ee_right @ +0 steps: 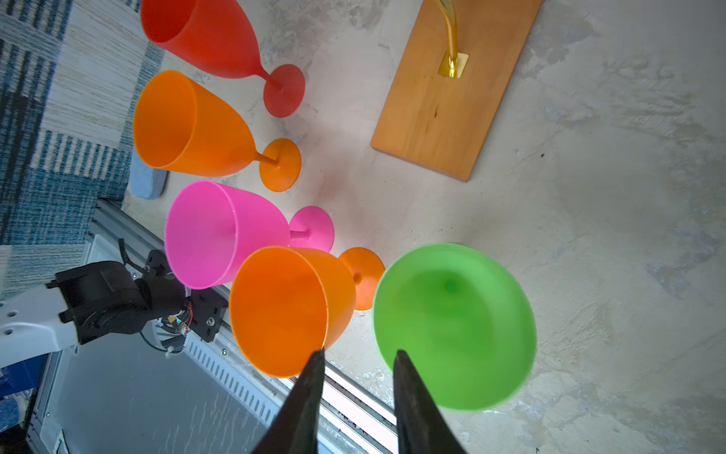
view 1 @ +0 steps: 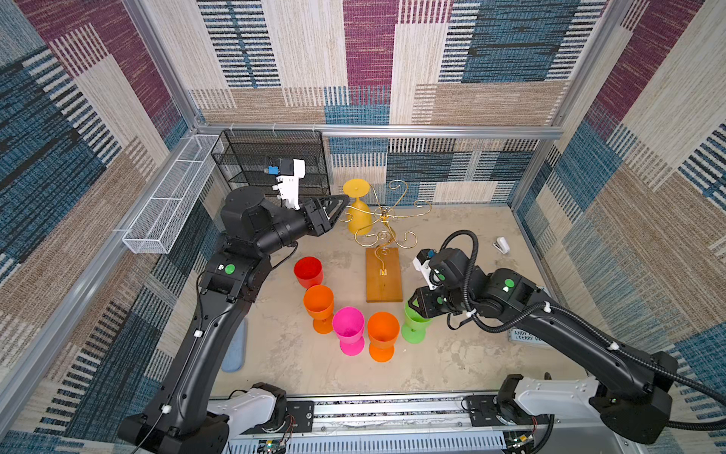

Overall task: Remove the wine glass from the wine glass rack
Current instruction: 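Release and raise the right gripper while the left gripper reaches the yellow glass, then close the left gripper on the yellow glass's foot on the rack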

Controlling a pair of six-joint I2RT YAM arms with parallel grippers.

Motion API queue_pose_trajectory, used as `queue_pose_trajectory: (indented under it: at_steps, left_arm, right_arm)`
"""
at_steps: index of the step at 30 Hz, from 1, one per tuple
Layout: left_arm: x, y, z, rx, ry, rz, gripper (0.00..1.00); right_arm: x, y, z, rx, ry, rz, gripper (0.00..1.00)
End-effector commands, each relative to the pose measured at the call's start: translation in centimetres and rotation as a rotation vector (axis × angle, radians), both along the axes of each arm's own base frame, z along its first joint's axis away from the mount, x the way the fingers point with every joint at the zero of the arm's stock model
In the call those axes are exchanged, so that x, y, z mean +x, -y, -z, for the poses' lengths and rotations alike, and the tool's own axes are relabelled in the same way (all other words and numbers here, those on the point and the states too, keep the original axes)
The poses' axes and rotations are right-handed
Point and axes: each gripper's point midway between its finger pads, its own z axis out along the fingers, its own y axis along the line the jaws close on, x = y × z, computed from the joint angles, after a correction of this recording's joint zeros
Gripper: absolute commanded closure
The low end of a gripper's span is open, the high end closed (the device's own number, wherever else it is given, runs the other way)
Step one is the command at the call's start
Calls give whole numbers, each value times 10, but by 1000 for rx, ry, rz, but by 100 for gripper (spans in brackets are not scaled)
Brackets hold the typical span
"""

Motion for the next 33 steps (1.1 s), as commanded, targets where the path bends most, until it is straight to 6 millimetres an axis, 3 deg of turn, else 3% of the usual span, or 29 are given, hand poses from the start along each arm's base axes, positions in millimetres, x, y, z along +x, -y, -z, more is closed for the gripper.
queue_pose_trajectory:
  at_steps: [1, 6, 10, 18, 23, 33]
  left_arm:
    - [8, -2, -11, -124, -41, 74, 51]
    - [47, -23, -1, -163, -88, 29, 50]
    - [85, -37, 20, -159, -140, -17, 50]
    - [156, -34, 67, -169, -255, -6, 50]
    - [172, -20, 89, -177, -301, 44, 50]
    - [173, -2, 103, -170, -335, 94, 51]
  right_arm:
    - [13, 14, -23, 42, 110, 104, 63]
    - [17, 48, -47, 72, 220, 252, 58]
    - [19, 73, -62, 118, 288, 370, 54]
    - [11, 118, -96, 273, 423, 551, 50]
    - [8, 125, -100, 319, 452, 569, 49]
    - [8, 123, -99, 337, 469, 553, 49]
